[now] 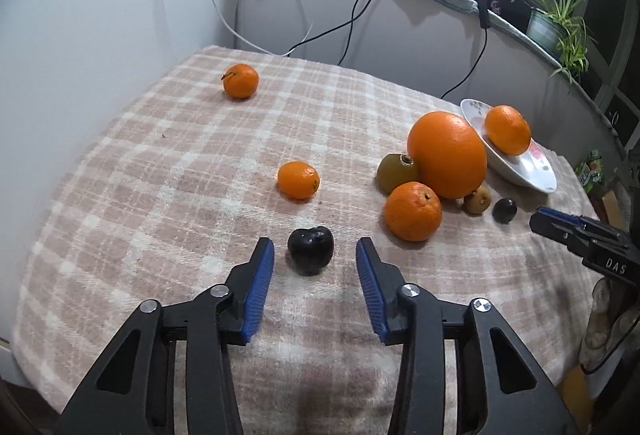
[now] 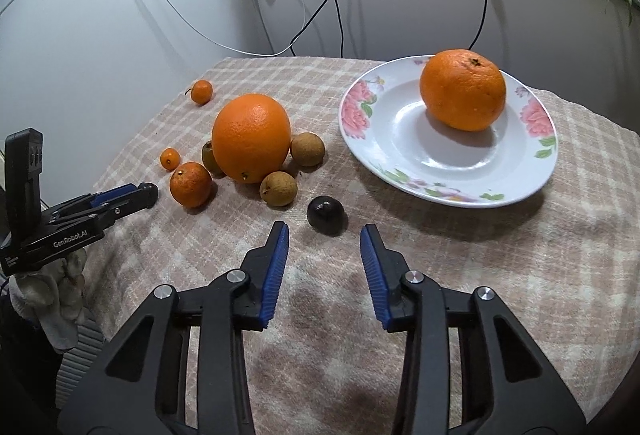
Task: Organize fruits
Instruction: 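Close the left gripper on a dark plum while the right gripper grasps another plum, then carry the held plums with both grippers over the white plate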
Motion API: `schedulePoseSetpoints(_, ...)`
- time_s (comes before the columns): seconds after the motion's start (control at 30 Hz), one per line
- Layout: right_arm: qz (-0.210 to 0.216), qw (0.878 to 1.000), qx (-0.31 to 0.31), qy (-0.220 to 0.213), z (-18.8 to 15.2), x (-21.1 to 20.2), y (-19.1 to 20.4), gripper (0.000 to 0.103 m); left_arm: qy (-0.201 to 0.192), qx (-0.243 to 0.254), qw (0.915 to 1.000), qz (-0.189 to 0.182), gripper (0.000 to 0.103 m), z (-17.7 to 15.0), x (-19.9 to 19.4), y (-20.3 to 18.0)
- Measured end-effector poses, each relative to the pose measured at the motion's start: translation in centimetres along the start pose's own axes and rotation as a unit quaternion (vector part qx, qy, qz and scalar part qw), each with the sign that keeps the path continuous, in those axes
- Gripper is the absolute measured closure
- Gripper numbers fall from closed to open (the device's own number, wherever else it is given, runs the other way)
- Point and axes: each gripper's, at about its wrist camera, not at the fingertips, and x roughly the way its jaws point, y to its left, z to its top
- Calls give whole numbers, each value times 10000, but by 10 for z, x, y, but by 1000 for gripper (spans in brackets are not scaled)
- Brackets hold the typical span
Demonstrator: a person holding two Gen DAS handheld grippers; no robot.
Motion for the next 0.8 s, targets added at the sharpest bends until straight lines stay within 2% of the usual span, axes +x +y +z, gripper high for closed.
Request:
schedulePoseSetpoints(0.2, 10, 10000, 8, 69, 4, 9, 0, 65, 78, -47, 9999, -81, 64, 0, 8, 1)
schedulePoseSetpoints(0.8, -119, 9992, -55, 374, 9, 35, 3, 76, 121, -102, 9998, -76, 80, 1, 14, 4)
